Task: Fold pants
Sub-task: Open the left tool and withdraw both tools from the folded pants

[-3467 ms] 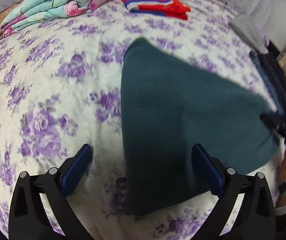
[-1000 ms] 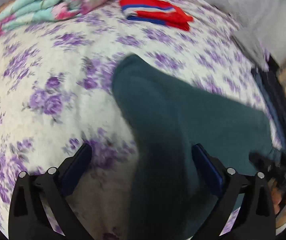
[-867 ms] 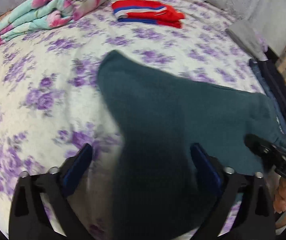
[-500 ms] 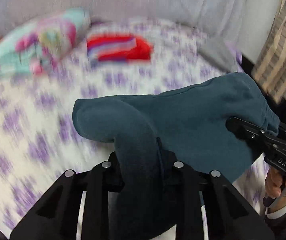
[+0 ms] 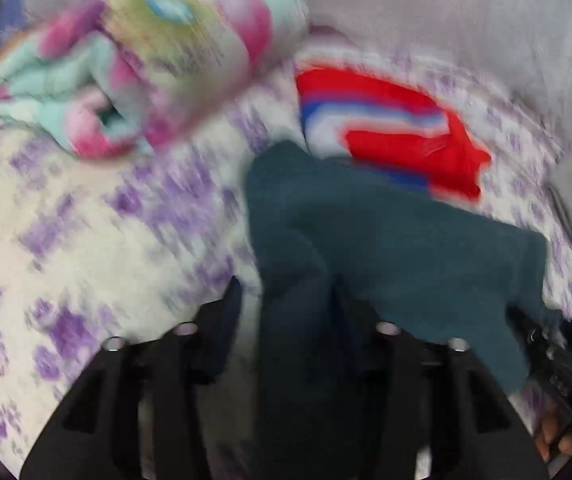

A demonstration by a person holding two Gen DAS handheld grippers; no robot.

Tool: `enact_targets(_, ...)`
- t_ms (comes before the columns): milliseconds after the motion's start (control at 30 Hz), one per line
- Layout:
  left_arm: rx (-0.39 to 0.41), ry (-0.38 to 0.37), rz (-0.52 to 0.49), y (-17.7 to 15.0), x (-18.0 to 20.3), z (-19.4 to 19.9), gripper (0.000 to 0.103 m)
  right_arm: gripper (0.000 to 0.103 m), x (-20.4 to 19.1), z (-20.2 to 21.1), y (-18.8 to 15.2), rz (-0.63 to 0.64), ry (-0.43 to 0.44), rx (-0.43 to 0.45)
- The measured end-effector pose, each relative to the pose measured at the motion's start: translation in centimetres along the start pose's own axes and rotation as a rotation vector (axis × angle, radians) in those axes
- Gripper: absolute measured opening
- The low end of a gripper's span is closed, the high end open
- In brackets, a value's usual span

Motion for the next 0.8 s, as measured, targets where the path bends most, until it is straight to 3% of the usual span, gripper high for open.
enact_targets(67, -0.003, 0.047, -0.034, 0.7, 0.5, 0.6, 0.071, 0.076, 0.7, 0.8, 0.0, -0.021, -0.031, 0.022)
enact_targets(100, 0.001, 0.061, -0.027, 0.7, 0.3, 0.7, 0.077, 0.076, 0.7, 1.2, -0.3, -0.018, -0.052, 0.035)
enact_targets(200, -0.012, 0.082, -0.019, 0.5, 0.3, 0.9, 0.078, 0.076, -0.3, 2.9, -0.9, 0.032, -0.101, 0.104)
enact_targets(267, 0.009, 0.129, -0.027, 0.1, 1.0, 1.8, 0.086, 0.078, -1.8, 4.1, -1.3, 0.088, -0.129, 0.16)
enact_targets(333, 0.029, 0.163, -0.045, -0.7, 1.4, 2.5, 0.093, 0.082, -2.9, 3.7, -1.4, 0.148, -0.155, 0.135)
enact_targets(400, 0.02, 0.173, -0.054, -1.3, 1.7, 2.7, 0.094, 0.087, -3.3, 0.8, -1.7, 0.181, -0.25, 0.011)
enact_targets(533, 0.004, 0.17, -0.036, -3.1, 1.9, 3.7, 0.094, 0.091, -1.1, 2.3, -1.2, 0.007, -0.157, -0.047)
enact_targets(567, 0.003, 0.167, -0.025, -3.7, 1.9, 4.1, 0.094, 0.091, -0.6, 4.3, -1.5, -0.047, -0.099, -0.008)
enact_targets(733, -0.009, 0.154, -0.059, -6.5, 2.4, 6.7, 0.095, 0.092, -3.1, 11.1, -3.6, 0.015, -0.043, 0.097)
enact_targets(800, -0.001, 0.142, -0.074, -7.6, 2.5, 7.9, 0.098, 0.097, -3.9, 13.0, -4.8, 0.015, -0.041, 0.145)
Point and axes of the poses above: each gripper's, at about its wrist camera, not at the fingertips, and z roughly against the way its jaws point, x to its right, y to its top, the point moved 1 cm from there along -z, roughly the way its jaws point, and after that the axes turned 9 degrees about -x, right-handed, at the moved point
